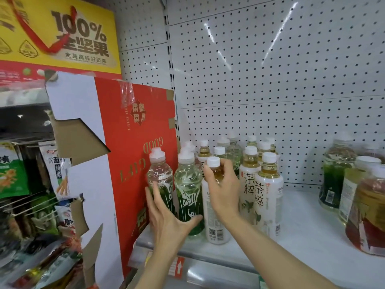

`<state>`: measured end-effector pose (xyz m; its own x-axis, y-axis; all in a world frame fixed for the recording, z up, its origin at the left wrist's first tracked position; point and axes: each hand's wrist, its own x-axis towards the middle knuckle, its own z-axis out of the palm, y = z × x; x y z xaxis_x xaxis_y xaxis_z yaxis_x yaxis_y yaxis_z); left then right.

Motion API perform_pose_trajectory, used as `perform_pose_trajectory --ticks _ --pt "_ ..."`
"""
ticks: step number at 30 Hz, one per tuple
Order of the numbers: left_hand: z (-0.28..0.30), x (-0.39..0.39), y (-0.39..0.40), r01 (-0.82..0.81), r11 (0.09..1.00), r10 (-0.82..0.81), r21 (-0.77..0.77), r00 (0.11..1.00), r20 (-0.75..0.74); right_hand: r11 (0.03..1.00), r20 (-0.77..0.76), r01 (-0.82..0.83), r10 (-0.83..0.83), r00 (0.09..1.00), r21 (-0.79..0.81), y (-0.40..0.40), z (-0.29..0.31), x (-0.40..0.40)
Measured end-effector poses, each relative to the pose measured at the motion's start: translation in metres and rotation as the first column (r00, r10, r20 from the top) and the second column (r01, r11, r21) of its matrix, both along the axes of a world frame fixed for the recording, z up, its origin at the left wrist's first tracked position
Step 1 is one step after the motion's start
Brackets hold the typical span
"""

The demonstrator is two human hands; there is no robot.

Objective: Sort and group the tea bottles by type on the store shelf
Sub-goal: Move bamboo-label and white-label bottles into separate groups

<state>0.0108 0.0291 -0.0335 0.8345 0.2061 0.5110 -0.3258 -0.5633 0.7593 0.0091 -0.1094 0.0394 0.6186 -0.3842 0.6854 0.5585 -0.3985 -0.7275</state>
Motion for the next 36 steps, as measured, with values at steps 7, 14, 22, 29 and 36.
perform_pose_trajectory --ticks 7,14,22,29,36 --pt "0.0 -0.005 0.01 0.098 0.993 -0.092 -0.071 0.993 0.075 0.996 -0.068 -0.026 0.02 0.997 -0.091 0.006 0.007 -0.006" --pt "0.117 -0.01 0.004 -0.032 0.999 0.023 0.013 0.896 0.444 0.927 -0.143 -0.052 -0.002 0.99 -0.37 -0.011 0.008 -0.018" --pt "0.236 0.11 -0.05 0.195 0.537 -0.142 0.821 0.98 -0.14 0.711 -0.029 0.041 -0.086 0.996 -0.702 -0.032 0.015 -0.026" --pt "0.22 0.154 -0.074 0.412 0.306 0.044 0.858 0.894 -0.445 0.729 0.079 0.152 -0.134 0.988 -0.667 -0.05 0.041 -0.006" --pt "0.222 0.149 -0.074 0.376 0.322 -0.037 0.869 0.922 -0.385 0.765 -0.38 -0.105 -0.192 0.905 -0.635 -0.055 0.075 0.014"
